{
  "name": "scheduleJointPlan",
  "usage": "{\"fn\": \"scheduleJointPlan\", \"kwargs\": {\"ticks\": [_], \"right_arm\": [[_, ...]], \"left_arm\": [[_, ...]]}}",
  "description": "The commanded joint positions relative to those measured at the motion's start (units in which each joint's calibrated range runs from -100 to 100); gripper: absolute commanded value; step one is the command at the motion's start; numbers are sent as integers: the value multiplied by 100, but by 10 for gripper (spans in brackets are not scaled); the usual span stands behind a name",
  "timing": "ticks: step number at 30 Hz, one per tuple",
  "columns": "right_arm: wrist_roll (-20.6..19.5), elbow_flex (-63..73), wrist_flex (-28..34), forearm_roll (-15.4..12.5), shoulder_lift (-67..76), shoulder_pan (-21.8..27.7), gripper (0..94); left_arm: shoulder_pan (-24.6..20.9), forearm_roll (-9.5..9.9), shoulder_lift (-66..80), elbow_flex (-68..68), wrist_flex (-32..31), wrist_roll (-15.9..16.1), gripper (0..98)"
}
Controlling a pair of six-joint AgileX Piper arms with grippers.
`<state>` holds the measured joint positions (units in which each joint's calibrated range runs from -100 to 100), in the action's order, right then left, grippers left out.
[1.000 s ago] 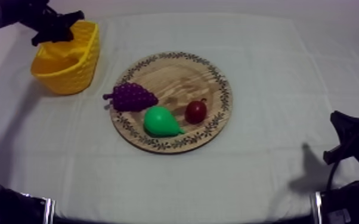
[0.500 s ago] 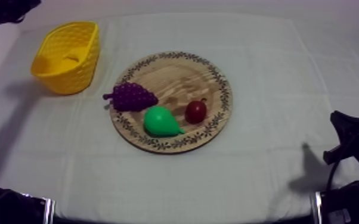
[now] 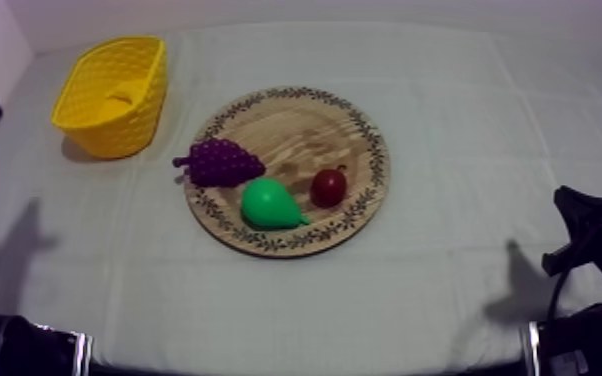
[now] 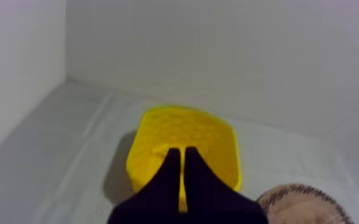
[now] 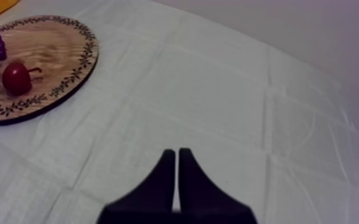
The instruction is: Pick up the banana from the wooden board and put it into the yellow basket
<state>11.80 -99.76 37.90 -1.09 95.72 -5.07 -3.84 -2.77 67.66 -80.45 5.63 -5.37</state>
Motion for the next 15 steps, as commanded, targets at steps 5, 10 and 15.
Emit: {"fn": "scheduleJointPlan", "kwargs": {"ticks": [5,10,15], "right_arm": [[-2,-2,0,-1,3,2,2],[-2,-2,0,-1,3,2,2],[-1,-2,0,-1,3,2,2]], "left_arm": [[9,6,1633,-1692,303,-49,7],[104,12,2082,-1885,736,-10,6],[99,54,2593,-1924,1515,12,6]]}}
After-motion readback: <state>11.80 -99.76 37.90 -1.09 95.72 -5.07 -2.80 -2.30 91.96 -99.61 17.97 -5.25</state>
